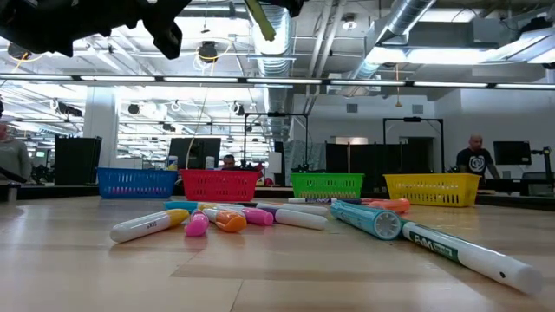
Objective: Pick & Place Markers
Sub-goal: Put the large green highlighter pen into the blue bin
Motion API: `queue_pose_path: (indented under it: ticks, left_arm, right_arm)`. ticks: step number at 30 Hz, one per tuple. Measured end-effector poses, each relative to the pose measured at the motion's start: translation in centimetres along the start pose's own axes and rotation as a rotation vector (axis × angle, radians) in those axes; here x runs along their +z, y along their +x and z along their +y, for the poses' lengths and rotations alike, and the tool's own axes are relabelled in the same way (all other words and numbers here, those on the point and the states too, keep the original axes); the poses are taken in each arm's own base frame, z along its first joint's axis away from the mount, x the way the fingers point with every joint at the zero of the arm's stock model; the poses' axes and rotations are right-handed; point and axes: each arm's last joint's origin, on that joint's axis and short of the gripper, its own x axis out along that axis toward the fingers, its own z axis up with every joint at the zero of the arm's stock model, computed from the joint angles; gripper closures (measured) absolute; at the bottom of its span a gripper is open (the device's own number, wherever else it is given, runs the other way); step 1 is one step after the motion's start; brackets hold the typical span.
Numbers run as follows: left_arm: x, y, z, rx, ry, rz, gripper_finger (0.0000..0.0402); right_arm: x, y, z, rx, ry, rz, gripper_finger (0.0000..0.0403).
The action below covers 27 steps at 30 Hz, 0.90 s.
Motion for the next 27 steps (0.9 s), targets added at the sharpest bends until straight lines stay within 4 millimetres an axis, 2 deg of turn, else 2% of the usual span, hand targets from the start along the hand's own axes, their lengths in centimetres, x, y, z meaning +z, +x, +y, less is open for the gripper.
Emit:
queue_pose_path:
  ticks: [4, 9, 15, 22, 27]
  left_arm:
    - [0.1, 0.0, 0.3, 0.028, 0.152, -0.005, 0.0244]
    - [0.1, -0.1, 0.5, 0.096, 0.234, -0.014, 0.0244]
    - [0.1, 0.0, 0.4, 0.096, 0.232, -0.014, 0.0244]
    - [-0.1, 0.1, 0.9, 0.262, 0.262, -0.020, 0.0244]
    - [-0.2, 1.2, 1.3, 0.297, 0.266, -0.008, 0.0244]
  right_arm:
    - [0.0, 0.1, 1.3, 0.142, -0.012, -0.005, 0.0334]
    - [-0.6, 0.1, 2.2, 0.186, -0.007, 0.068, 0.0334]
    - [-0.3, 0.1, 1.9, 0.166, -0.009, 0.035, 0.0334]
    - [1.1, 0.1, 1.1, 0.089, 0.021, -0.116, 0.0334]
    - [1.7, 0.1, 0.7, -0.011, 0.054, -0.161, 0.0334]
